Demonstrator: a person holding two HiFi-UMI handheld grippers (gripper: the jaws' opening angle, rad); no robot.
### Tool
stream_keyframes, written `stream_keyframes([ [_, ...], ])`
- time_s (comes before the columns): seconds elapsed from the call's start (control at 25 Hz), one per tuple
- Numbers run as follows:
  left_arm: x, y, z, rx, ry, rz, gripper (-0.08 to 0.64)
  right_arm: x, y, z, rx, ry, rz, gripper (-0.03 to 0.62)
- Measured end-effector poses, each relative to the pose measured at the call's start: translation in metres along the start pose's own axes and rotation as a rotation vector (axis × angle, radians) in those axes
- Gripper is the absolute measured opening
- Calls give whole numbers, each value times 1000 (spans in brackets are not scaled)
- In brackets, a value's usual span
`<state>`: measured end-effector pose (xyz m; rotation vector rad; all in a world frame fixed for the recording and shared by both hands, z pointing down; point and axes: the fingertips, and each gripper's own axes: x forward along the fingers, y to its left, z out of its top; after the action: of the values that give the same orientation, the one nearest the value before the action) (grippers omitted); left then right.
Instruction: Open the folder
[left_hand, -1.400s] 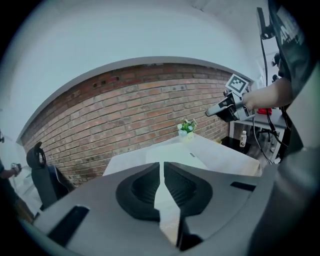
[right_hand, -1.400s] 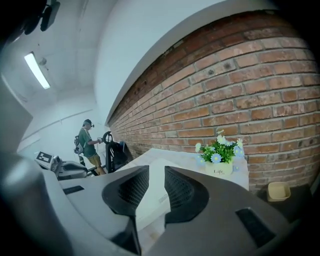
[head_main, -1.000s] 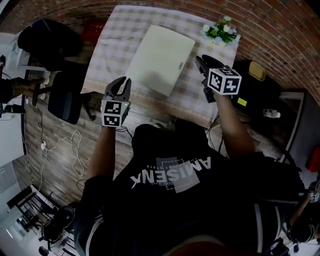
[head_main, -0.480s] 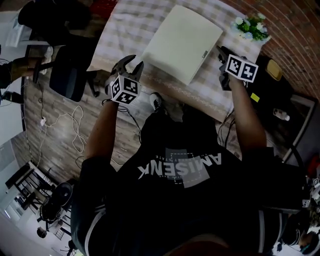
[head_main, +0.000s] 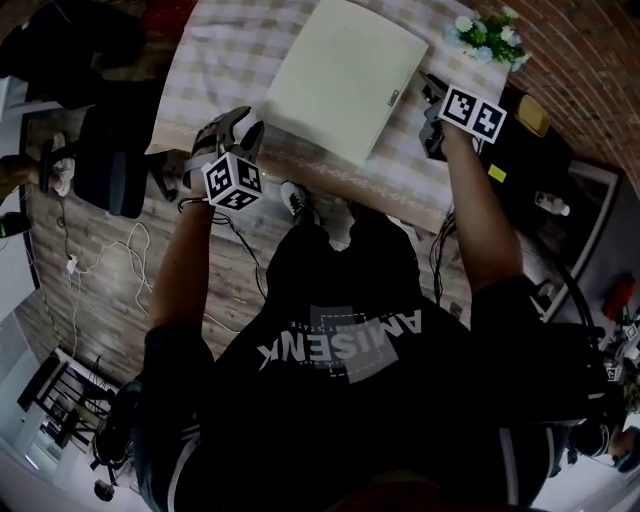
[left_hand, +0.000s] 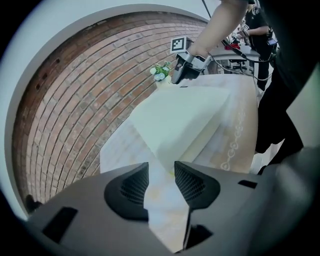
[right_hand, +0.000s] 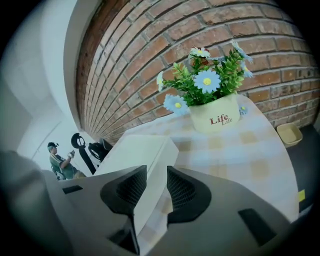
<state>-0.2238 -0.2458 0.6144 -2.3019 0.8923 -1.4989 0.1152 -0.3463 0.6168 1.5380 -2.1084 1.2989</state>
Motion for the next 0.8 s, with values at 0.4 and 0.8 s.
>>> stream_keyframes([
  [0.4,-2,-2,7,46,-4,-7,153,18,-4,-1,60,21,21,137],
  [0.8,11,-18,3,108,-6,-27,153,20,-11,-3,90,78,26,187],
])
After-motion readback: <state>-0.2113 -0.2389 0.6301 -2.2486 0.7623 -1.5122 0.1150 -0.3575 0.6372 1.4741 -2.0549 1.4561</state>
